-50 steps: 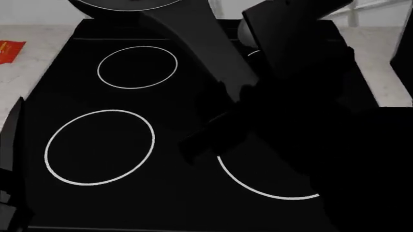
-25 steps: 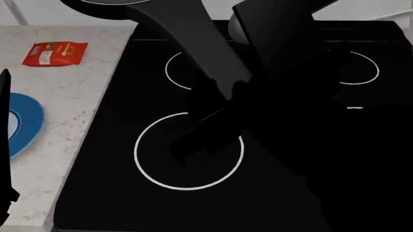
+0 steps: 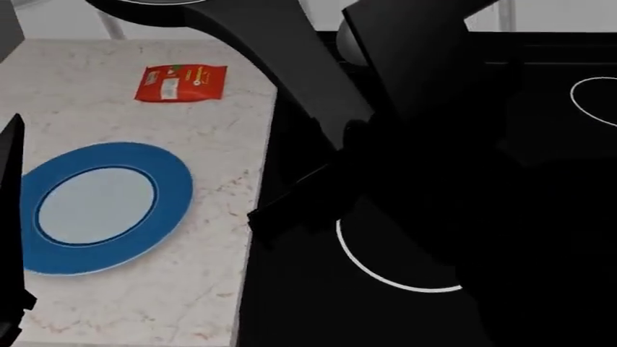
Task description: Pick up the pan and dump the vegetables in it onto the plate. Then return the pan to the stove.
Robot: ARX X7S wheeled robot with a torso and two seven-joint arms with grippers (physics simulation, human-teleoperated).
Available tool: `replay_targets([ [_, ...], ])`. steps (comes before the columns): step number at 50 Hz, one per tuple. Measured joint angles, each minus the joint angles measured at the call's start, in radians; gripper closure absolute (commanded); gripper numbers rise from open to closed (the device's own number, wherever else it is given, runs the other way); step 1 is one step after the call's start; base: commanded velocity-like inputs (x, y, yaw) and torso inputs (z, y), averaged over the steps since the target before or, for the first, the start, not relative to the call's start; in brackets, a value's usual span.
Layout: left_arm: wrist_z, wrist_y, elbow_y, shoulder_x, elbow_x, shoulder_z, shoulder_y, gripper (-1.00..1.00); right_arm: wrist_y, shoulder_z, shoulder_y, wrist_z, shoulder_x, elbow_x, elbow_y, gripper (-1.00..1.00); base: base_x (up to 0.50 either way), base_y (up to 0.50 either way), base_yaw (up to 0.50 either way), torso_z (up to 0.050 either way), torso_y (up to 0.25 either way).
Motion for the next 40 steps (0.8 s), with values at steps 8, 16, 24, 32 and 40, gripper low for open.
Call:
replay_targets([
  [8,0.000,0.007,0.000,0.001,0.010,0.010,0.000,-1.00,-0.006,-0.003,-0.002,-0.001,0.002,-0.004,0.000,1.00,0.02,0.50,0.00,0.000,0.001],
  [16,-0.021,0.038,0.000,0.017,0.051,0.061,0.000,-1.00,-0.015,-0.006,-0.007,-0.006,0.004,-0.016,0.009,1.00,0.01,0.43,0.00,0.002,0.001],
  [24,-0.122,0.138,0.000,0.096,0.174,0.217,0.000,-1.00,-0.016,-0.030,0.004,-0.015,0.005,-0.064,0.032,1.00,0.00,0.00,0.00,0.000,0.000],
  [32,-0.212,0.229,0.000,0.164,0.285,0.362,0.000,-1.00,0.000,-0.091,0.023,-0.025,0.012,-0.176,0.048,1.00,0.00,0.00,0.00,0.000,0.001],
  [40,-0.253,0.275,0.000,0.197,0.338,0.433,0.000,-1.00,0.013,-0.158,0.032,-0.032,0.024,-0.272,0.036,1.00,0.00,0.00,0.00,0.000,0.001],
])
